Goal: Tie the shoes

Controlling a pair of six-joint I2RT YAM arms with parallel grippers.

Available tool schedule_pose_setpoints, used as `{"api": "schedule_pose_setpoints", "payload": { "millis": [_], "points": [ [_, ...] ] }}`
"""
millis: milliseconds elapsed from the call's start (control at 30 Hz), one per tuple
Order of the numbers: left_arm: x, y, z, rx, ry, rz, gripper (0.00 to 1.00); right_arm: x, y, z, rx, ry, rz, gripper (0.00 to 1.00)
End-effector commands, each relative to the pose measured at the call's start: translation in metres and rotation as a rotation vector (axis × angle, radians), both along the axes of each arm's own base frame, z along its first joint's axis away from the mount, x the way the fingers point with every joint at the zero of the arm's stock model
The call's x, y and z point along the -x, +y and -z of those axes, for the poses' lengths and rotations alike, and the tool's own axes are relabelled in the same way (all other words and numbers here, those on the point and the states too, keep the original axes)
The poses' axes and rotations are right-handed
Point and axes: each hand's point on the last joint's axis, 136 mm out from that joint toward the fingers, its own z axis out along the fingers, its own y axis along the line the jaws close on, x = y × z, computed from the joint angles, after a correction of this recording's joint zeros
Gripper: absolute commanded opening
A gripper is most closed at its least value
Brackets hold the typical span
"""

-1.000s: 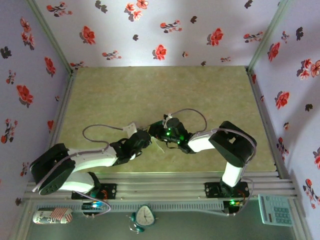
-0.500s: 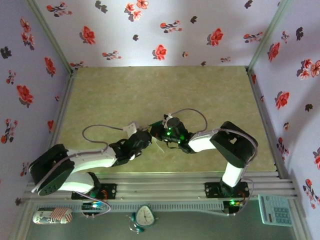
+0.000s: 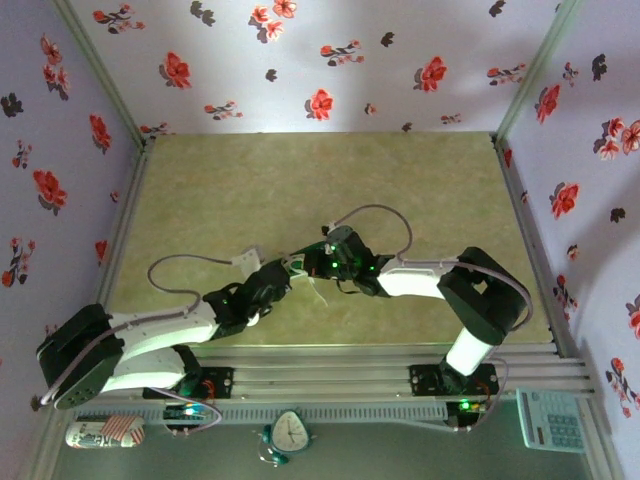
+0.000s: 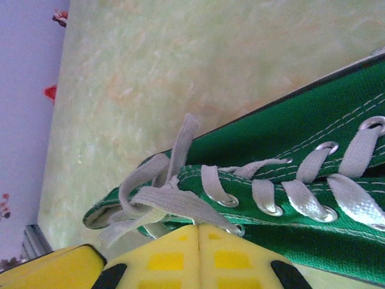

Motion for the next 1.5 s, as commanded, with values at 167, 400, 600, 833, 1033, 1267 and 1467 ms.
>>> {"api": "schedule_pose_setpoints", "payload": {
  "millis": [167, 400, 600, 833, 1033, 1267, 1467],
  "points": [
    [0.002, 0.021, 0.021, -0.069, 0.020, -0.053, 0.10, -0.004, -0.010, -0.011, 0.099, -0.073, -0.034, 0.00],
    [0.001, 0.023, 0.027, -0.079, 0.027, -0.061, 0.10, -0.004, -0.009, -0.013, 0.149, -0.101, -0.089, 0.00],
    [-0.001, 0.023, 0.024, -0.083, 0.011, -0.050, 0.16, -0.004, -0.008, -0.006, 0.239, -0.129, -0.175, 0.00],
    [-0.003, 0.022, 0.001, -0.104, -0.073, 0.012, 0.27, -0.007, -0.009, -0.005, 0.309, -0.171, -0.235, 0.00],
    [-0.007, 0.026, -0.023, -0.156, -0.136, 0.054, 0.30, -0.011, -0.012, -0.003, 0.326, -0.177, -0.251, 0.00],
    [-0.024, 0.031, -0.054, -0.232, -0.210, 0.183, 0.43, -0.012, -0.013, -0.005, 0.286, -0.161, -0.274, 0.00],
    [-0.039, 0.024, -0.073, -0.270, -0.286, 0.415, 0.55, -0.008, -0.005, -0.008, 0.178, -0.116, -0.341, 0.00]
  ]
}}
